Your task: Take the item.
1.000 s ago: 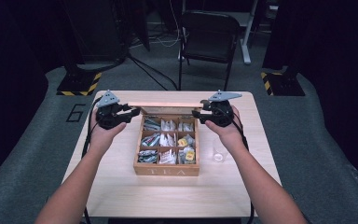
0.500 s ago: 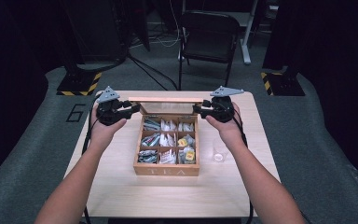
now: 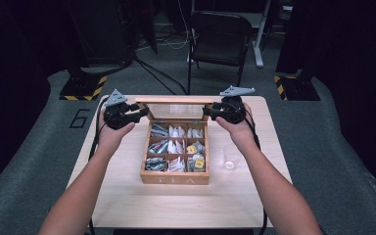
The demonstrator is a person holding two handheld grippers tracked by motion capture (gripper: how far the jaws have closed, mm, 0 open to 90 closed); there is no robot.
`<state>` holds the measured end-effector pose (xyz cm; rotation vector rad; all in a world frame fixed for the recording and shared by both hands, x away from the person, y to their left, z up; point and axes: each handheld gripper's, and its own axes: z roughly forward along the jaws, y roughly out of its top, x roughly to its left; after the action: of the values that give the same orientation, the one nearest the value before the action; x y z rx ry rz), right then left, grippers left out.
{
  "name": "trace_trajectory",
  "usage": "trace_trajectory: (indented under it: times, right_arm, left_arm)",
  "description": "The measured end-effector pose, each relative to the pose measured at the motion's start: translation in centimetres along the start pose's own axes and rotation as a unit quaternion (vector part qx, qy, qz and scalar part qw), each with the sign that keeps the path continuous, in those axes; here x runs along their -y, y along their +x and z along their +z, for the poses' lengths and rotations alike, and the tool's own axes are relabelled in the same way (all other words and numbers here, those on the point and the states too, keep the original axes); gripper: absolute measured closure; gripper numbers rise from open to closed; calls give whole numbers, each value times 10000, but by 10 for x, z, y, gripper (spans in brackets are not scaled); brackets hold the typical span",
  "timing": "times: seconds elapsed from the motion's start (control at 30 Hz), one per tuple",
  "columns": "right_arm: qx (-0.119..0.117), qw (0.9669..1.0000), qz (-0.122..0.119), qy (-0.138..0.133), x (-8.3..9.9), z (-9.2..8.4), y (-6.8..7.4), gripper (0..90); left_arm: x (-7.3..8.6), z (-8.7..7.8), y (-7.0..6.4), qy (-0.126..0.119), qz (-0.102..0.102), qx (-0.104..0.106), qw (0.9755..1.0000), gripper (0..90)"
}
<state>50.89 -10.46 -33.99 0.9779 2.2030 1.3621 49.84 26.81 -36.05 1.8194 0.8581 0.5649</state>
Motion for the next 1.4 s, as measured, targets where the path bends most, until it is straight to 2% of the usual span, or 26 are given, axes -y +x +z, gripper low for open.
trace_trajectory:
  times: [0.1,0.33,0.53,0.8,1.03,1.4]
  right_arm:
    - [8,10000,-2,-4,-1,1,-1,570]
    - [15,10000,75,-16,-4,3,-4,572]
    - [31,9999,83,-81,-6,6,-5,576]
    - [67,9999,100,-76,-9,9,-8,577]
    - [86,9999,106,-66,-11,10,-9,578]
    - [135,9998,154,-43,-8,17,-16,533]
  left_arm:
    - [1,4,1,22,58,-76,10000,583]
    - [4,12,4,60,12,-150,9999,611]
    - [4,15,6,-2,-23,-165,9999,615]
    - [0,17,7,94,35,-201,9997,625]
    - [-2,19,9,85,-2,-210,9997,627]
    - [-4,22,13,72,-73,-196,9998,628]
